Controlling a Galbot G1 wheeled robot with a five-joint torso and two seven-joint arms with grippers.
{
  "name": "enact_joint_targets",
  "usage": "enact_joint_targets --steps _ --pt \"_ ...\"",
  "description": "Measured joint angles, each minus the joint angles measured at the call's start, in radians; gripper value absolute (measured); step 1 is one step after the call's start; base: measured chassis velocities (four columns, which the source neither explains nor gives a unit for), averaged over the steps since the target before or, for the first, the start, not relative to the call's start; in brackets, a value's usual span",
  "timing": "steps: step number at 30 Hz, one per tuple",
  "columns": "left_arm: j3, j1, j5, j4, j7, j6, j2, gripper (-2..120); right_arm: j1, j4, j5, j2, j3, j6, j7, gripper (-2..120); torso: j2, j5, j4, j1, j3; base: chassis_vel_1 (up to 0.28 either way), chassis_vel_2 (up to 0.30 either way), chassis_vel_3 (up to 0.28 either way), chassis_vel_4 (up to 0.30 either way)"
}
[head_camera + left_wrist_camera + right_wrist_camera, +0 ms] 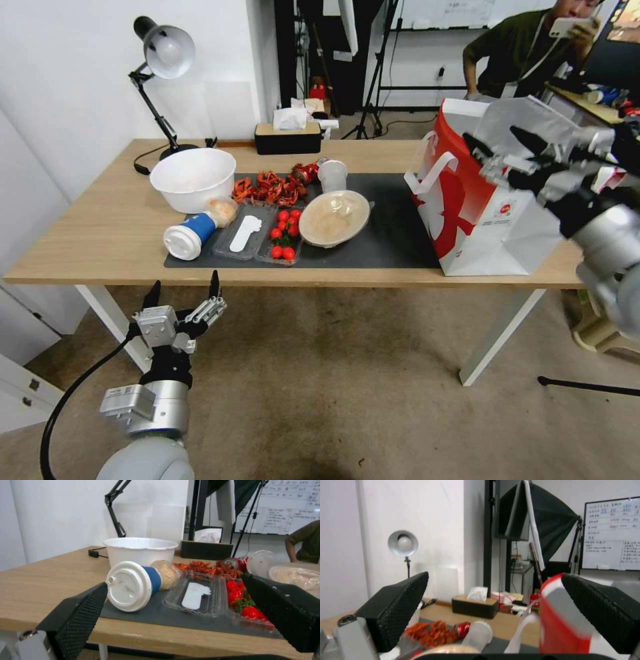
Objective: Pick up the food delivery bag from the floor and place it on the table.
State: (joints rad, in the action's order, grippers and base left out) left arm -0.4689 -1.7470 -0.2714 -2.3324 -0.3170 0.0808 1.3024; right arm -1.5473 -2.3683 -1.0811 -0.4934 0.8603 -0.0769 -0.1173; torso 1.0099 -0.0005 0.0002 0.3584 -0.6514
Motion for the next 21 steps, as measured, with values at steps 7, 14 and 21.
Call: enact_joint_targets --steps 7,14,21 --pt "0.005 -0.014 0.013 0.011 0.019 0.026 -0.001 100 -0.257 -0.045 0.287 -0.247 -0.030 -0.056 0.002 100 0.000 0.0005 -0.0004 0.000 0.000 0.000 0.000 0.000 0.000" --pt "0.026 -0.021 0.028 0.047 0.047 0.065 0.000 100 -0.341 0.006 0.435 -0.442 -0.098 -0.151 0.010 100 0.000 0.0003 -0.0003 0.000 0.000 0.000 0.000 0.000 0.000" --pt "0.036 -0.028 0.042 0.076 0.057 0.095 -0.005 100 -0.320 0.104 0.521 -0.538 -0.184 -0.227 0.030 100 0.000 0.0004 0.0000 0.000 0.000 0.000 0.000 0.000 0.000"
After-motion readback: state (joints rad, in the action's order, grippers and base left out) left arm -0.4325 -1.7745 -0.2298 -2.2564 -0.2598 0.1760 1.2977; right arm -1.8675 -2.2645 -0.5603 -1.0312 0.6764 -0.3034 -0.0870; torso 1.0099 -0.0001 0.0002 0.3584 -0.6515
